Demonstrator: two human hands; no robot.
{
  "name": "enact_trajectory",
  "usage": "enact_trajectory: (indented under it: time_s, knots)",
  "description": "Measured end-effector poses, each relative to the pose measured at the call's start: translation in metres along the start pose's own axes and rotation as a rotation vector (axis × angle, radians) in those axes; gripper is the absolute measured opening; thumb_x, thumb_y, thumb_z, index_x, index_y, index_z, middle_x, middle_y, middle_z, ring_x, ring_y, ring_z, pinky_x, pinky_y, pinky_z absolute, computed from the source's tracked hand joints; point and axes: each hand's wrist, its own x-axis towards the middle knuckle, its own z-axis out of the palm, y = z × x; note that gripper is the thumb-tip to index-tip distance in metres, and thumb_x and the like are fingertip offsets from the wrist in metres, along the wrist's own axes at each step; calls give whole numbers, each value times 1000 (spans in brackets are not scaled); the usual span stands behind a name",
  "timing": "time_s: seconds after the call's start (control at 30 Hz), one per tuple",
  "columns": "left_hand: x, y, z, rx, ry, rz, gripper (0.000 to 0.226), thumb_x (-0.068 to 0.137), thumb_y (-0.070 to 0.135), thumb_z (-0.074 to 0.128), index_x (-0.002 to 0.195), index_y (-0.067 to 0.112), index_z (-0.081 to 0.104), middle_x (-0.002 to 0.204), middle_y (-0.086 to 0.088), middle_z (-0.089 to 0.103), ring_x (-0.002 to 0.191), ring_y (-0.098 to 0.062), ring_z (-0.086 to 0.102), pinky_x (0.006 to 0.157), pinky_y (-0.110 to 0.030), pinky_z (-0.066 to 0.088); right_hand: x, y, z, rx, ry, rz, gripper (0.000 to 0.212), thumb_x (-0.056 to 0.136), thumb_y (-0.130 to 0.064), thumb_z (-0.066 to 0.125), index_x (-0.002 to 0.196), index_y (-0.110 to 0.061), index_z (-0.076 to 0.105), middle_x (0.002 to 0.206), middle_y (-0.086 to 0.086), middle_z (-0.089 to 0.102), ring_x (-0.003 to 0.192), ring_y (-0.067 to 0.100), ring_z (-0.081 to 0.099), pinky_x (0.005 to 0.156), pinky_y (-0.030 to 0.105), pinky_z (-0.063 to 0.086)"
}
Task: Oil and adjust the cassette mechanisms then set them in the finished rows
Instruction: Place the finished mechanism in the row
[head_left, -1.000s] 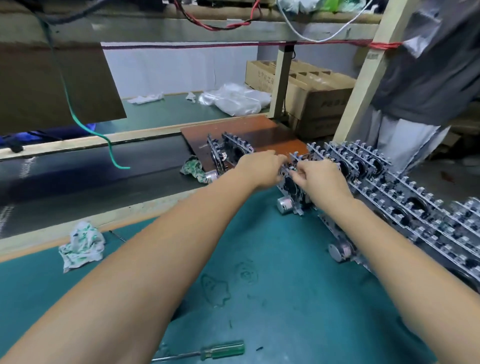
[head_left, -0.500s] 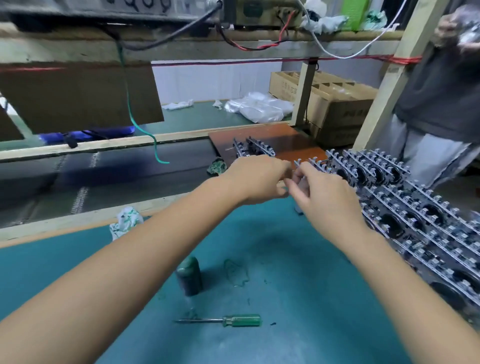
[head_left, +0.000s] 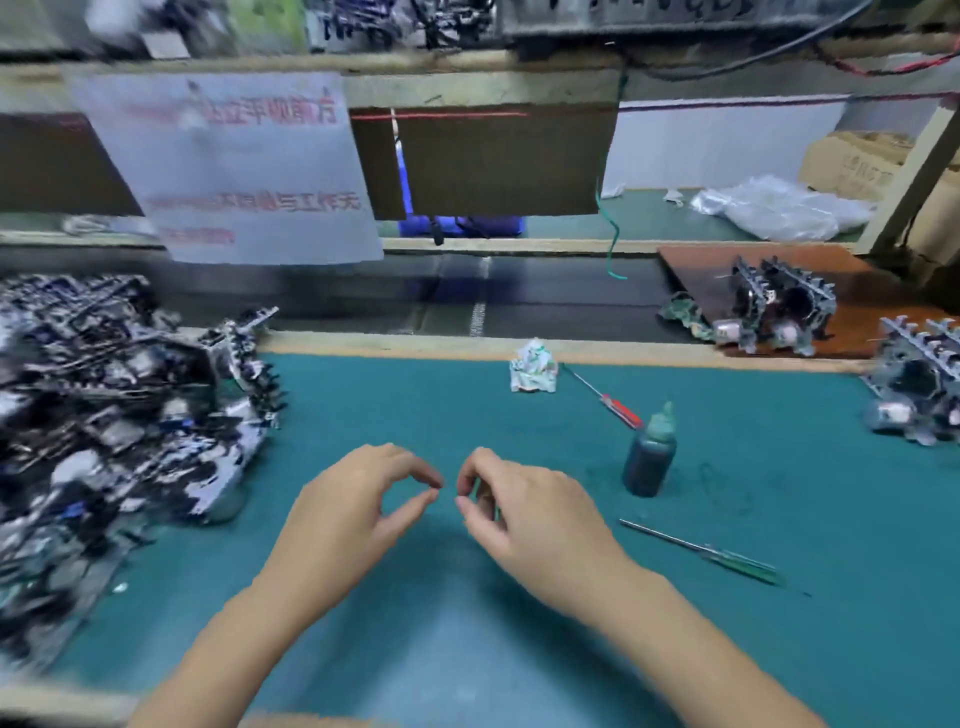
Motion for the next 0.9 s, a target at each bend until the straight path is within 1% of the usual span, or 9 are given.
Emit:
enact_trajectory:
  time_s: [0.13,0.2,0.27,0.37,0.43,0.53,0.67,0.8,0.9]
  knots:
    - [-26,-49,-38,165,44,-59,32,81,40,53,91,16,72,90,2,68,87,-15,60,76,-26,39,39,-36,38,-13,-73,-143,21,94,-30,48,113,-21,49,105,-4,56,102,17,50,78,37,43]
    - [-36,-73,-56,269,130,-142,19,82,29,68,92,14,71,92,-3,68,87,-22,62,77,-29,40,65,-54,60,-40,-83,-171,25,93,-26,51,116,-17,51,111,2,56,105,21,49,79,38,44]
    - [-41,-91,-65,317,193,-275,26,77,16,79,100,11,69,100,-8,65,90,-32,62,80,-38,45,92,-71,79,72,-91,-35,24,94,-22,48,114,-10,57,112,9,61,105,28,54,83,39,45]
    - [-38,-106,-64,351,208,-428,52,74,21,80,117,0,60,113,-21,59,101,-41,58,88,-47,45,131,-89,109,341,-180,245,29,95,-15,45,113,-1,62,114,20,64,105,37,58,92,43,46]
    - [-31,-112,-61,440,118,-531,76,75,40,77,128,-7,49,118,-28,56,106,-43,55,91,-48,43,145,-97,124,530,-259,388,30,94,-13,45,115,3,59,107,20,64,100,41,62,91,50,49]
    - [-19,-117,-59,667,-108,-695,95,74,74,55,135,3,37,125,-20,55,112,-33,57,89,-38,43,154,-103,137,863,-327,589,28,94,-11,45,117,3,55,96,11,55,73,33,63,74,43,57]
    - [-11,-125,-57,681,-144,-683,93,70,78,54,130,9,37,121,-16,55,109,-30,58,85,-35,45,150,-103,131,1116,-348,703,9,95,-12,47,93,-6,52,75,2,54,52,15,53,52,24,51]
    - [-19,-125,-59,589,-121,-600,99,67,74,63,139,14,31,120,-12,57,109,-28,58,85,-35,44,130,-94,118,1161,-357,638,9,93,-13,48,89,-8,54,72,0,57,57,11,54,61,22,51]
    - [-26,-109,-55,358,-142,-518,97,61,62,76,138,23,31,121,-7,57,110,-25,56,82,-32,41,108,-77,101,1159,-345,601,14,94,-18,51,84,-11,57,76,2,61,66,10,57,65,21,51]
